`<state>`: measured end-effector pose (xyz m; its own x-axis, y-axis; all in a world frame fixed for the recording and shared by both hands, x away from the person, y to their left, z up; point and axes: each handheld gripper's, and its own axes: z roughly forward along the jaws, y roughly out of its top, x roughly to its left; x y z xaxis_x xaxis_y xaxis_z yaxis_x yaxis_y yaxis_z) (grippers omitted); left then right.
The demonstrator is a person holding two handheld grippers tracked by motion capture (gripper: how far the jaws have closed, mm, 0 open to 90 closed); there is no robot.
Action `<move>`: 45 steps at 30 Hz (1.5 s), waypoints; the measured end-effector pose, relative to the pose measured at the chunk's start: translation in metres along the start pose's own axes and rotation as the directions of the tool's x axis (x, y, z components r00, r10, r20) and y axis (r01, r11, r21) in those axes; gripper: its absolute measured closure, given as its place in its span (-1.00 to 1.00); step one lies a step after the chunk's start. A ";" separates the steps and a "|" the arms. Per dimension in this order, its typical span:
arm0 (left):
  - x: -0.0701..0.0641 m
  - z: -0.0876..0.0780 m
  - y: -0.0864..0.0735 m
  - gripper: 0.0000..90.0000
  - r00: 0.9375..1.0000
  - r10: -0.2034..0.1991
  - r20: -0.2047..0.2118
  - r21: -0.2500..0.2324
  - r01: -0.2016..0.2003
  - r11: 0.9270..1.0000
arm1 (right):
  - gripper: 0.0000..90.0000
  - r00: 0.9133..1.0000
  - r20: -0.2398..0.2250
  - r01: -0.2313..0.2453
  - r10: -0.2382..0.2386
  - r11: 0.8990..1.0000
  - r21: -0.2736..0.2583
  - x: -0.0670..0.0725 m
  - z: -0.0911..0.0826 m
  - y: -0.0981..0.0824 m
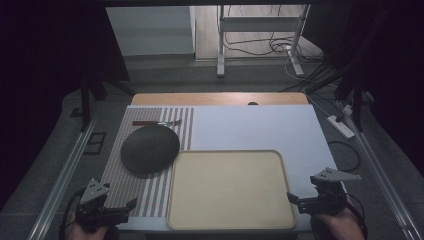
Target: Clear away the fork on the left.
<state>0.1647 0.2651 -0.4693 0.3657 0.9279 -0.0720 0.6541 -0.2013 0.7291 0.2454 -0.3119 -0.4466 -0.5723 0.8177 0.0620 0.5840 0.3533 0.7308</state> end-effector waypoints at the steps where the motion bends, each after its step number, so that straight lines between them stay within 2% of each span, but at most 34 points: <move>1: 0.000 0.000 0.000 -1.00 1.000 -0.001 0.002 -0.001 0.001 1.000 | -1.00 1.000 -0.003 -0.006 0.006 1.000 -0.003 -0.001 0.000 0.000; 22: 0.004 0.001 0.000 -1.00 0.999 -0.016 0.042 0.006 0.016 1.000 | -0.99 1.000 -0.017 0.015 -0.015 1.000 0.004 0.001 0.000 0.000; 30: 0.003 0.001 0.002 -1.00 0.999 -0.010 0.047 -0.010 0.011 1.000 | -0.99 1.000 -0.016 0.010 -0.010 1.000 0.006 0.000 0.000 0.000; 45: 0.003 0.003 0.006 -1.00 0.997 0.033 0.064 -0.028 -0.032 0.999 | -0.99 1.000 -0.012 0.018 -0.018 1.000 0.008 0.001 0.001 0.000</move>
<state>0.1720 0.2655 -0.4675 0.4287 0.8988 -0.0909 0.6237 -0.2217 0.7496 0.2448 -0.3106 -0.4472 -0.5898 0.8055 0.0573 0.5783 0.3717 0.7262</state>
